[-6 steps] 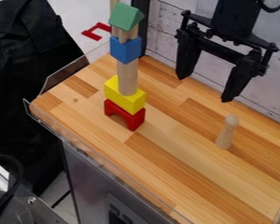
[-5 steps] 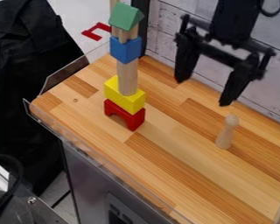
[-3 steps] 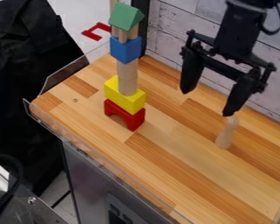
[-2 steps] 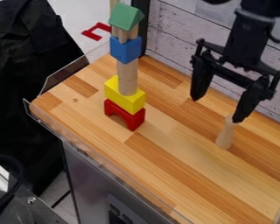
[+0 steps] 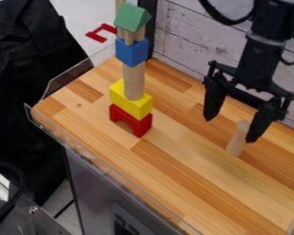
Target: Move the pawn figure to the upper left part of the table behind the tower
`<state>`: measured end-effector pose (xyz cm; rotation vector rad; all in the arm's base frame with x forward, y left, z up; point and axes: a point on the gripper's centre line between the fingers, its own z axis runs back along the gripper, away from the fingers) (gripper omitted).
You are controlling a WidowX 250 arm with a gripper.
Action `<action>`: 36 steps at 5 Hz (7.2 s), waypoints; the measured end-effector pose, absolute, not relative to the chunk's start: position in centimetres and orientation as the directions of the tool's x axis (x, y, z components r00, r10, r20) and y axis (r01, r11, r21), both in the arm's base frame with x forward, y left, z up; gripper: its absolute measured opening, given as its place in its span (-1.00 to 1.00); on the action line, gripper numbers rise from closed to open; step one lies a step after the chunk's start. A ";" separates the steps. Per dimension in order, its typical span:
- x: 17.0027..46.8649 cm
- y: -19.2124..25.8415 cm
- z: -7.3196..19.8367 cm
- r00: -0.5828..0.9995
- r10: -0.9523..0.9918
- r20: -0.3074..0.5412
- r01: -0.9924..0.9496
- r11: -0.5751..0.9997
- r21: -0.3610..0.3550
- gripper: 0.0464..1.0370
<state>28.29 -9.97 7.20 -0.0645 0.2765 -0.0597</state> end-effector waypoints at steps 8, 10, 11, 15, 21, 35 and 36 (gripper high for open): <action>31.5 -9.9 4.2 0.947 0.009 -0.322 -0.046 0.993 -0.109 0.86; 31.4 -10.0 3.3 0.935 0.021 -0.353 -0.062 0.992 -0.106 -0.34; 31.4 -10.1 3.3 0.936 0.033 -0.350 -0.076 0.991 -0.108 -0.52; 30.4 -8.3 9.0 0.963 0.041 -0.267 -0.082 0.986 -0.144 -0.52; 33.6 -0.4 5.9 0.928 0.171 -0.330 -0.208 0.975 -0.080 -0.52; 30.0 -8.1 12.7 0.967 0.078 -0.241 -0.074 0.997 0.025 0.93; 29.3 -8.8 11.9 0.961 0.084 -0.264 -0.080 0.996 0.025 0.93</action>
